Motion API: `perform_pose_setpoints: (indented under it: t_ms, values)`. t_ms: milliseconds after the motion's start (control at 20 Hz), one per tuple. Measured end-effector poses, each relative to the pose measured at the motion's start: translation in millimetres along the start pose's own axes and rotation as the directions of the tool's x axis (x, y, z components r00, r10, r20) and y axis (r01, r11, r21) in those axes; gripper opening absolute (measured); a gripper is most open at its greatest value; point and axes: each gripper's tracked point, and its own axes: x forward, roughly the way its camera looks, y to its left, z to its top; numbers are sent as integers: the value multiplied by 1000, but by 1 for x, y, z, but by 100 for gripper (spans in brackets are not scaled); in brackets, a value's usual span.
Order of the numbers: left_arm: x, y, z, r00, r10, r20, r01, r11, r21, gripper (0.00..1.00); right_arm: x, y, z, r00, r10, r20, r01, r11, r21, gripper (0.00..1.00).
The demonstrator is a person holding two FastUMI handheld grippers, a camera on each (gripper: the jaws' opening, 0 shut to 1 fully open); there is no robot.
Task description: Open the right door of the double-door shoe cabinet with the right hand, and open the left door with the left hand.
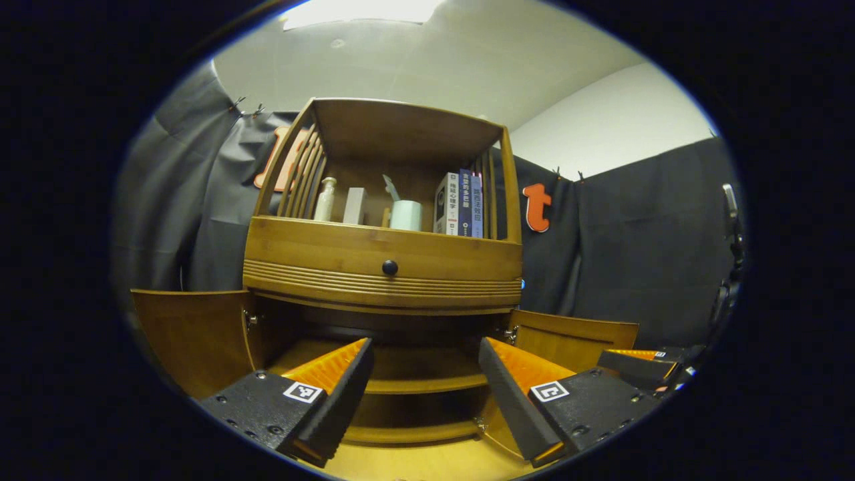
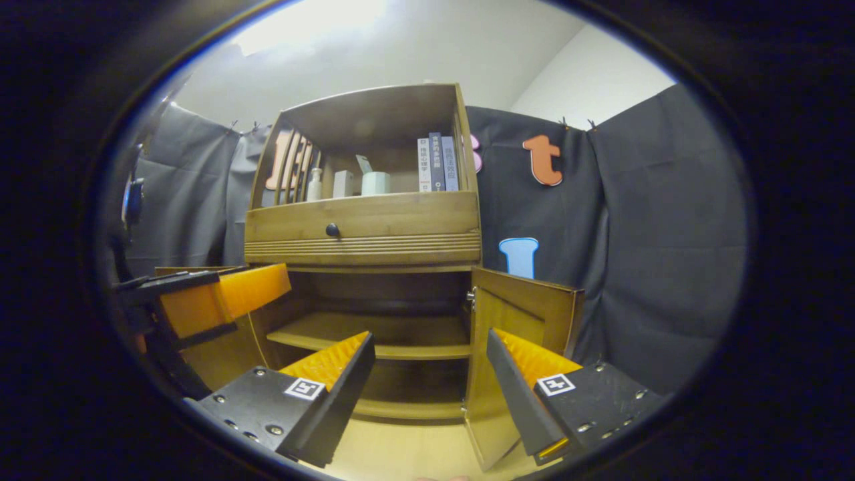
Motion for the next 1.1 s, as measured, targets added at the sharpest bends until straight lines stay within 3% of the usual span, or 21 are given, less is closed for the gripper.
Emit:
perform_pose_setpoints:
  t_ms: [100, 450, 1100]
  values:
    - [-1, 1, 5, 1000, 5, 27, -6, 999, 34, 96, -1, 1, 4, 1000, 0, 12, 0, 1000, -5, 100]
    - [10, -2, 6, 999, -5, 46, 4, 1000, 30, 94, -8, 9, 12, 999, 32, 38, -33, 999, 25, 96]
    - [28, -26, 10, 998, -30, 60, 29, 999, 31, 94, -21, -17, 23, 996, 18, 83, -20, 1000, 21, 100]
